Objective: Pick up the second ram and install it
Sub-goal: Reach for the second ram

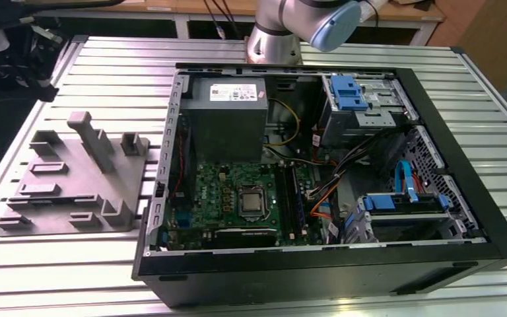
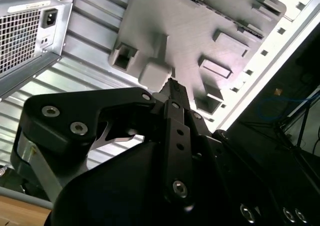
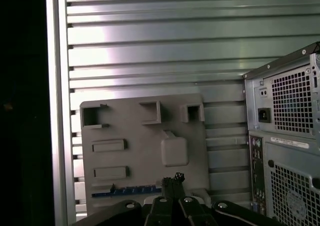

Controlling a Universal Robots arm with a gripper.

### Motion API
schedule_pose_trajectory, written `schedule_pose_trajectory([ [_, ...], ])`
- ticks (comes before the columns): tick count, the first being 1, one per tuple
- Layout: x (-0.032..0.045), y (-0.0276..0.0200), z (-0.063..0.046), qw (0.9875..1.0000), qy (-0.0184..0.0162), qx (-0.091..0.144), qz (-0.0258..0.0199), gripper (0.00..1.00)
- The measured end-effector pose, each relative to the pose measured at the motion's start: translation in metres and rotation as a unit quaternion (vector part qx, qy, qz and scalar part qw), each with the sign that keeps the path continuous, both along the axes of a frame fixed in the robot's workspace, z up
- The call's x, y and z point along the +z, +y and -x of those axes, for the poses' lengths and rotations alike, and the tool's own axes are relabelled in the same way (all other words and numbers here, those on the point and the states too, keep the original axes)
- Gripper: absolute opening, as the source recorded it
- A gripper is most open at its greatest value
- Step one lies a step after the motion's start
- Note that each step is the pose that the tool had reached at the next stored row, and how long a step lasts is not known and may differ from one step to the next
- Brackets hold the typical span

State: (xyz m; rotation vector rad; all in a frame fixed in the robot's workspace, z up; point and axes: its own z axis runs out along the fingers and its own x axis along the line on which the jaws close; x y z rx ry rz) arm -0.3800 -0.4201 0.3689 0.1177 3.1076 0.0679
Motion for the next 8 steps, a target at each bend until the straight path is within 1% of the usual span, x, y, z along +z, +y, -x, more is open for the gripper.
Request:
schedule_pose_trajectory([
  [8, -0.0075, -0.0065, 0.014, 1.0000, 0.0000, 0.000, 0.0000, 0.10],
])
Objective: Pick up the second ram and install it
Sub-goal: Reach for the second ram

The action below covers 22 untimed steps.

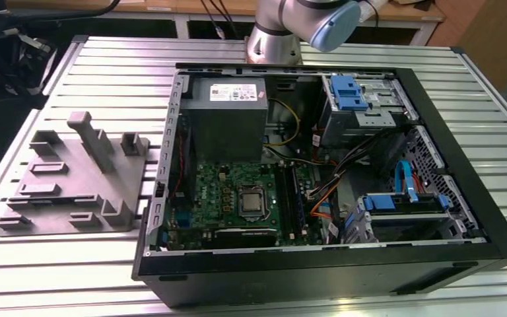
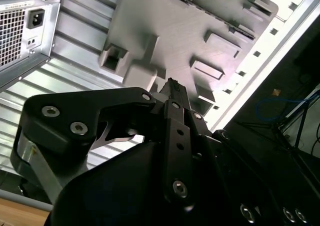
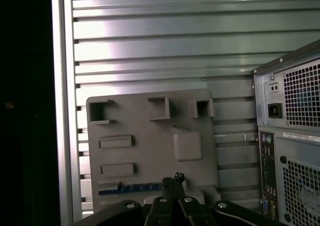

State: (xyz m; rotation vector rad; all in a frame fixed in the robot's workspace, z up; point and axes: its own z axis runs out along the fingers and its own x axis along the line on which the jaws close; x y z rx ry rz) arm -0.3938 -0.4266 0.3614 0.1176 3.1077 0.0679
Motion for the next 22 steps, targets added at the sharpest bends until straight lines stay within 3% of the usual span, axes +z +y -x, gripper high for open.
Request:
schedule_pose_trajectory([
  [22, -0.0190, -0.0159, 0.018, 1.0000, 0.0000, 0.000, 0.0000, 0.10],
])
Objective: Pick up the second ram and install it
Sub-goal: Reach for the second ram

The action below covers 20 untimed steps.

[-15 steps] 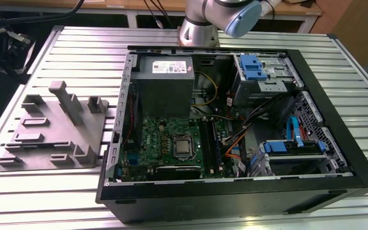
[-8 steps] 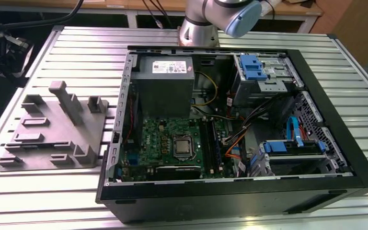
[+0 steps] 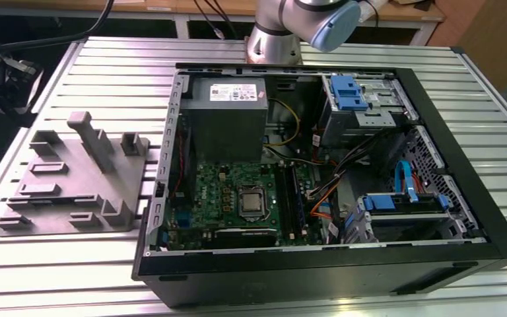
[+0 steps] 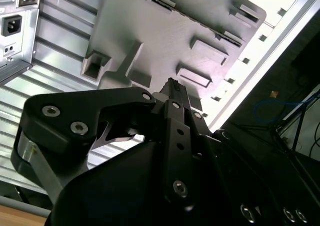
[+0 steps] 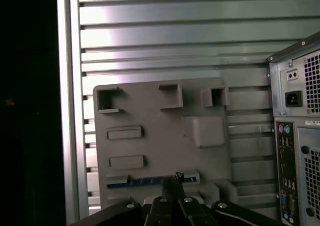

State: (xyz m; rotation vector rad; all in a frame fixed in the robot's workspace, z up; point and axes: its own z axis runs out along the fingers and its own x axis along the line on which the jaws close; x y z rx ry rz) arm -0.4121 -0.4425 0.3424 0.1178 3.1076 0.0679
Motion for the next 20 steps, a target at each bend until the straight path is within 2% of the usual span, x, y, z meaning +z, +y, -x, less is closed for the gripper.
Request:
schedule_pose_trajectory([
  [11, -0.0113, -0.0133, 0.004, 1.0000, 0.0000, 0.000, 0.0000, 0.10],
  [20, -0.0264, -0.0204, 0.005, 1.0000, 0.0000, 0.000, 0.0000, 0.10],
])
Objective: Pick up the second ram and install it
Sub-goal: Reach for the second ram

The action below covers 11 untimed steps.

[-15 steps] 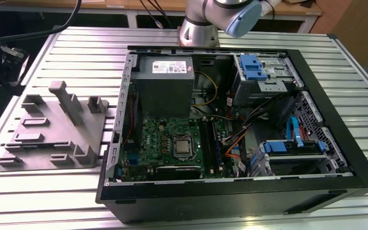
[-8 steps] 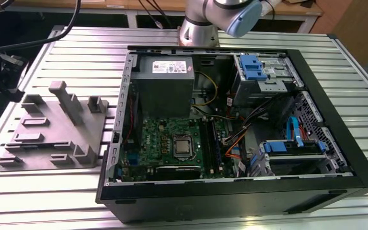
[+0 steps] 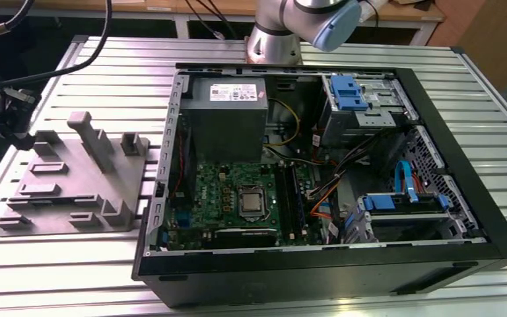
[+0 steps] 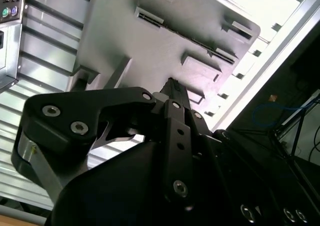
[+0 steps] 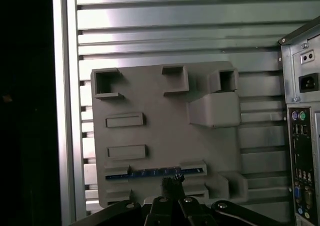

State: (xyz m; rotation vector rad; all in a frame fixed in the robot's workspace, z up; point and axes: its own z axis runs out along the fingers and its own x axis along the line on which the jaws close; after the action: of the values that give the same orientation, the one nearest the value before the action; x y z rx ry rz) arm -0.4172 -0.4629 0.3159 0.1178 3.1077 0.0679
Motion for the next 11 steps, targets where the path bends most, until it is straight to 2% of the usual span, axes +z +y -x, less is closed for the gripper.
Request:
schedule_pose_trajectory([
  [11, -0.0192, -0.0048, 0.001, 1.0000, 0.0000, 0.000, 0.0000, 0.10],
])
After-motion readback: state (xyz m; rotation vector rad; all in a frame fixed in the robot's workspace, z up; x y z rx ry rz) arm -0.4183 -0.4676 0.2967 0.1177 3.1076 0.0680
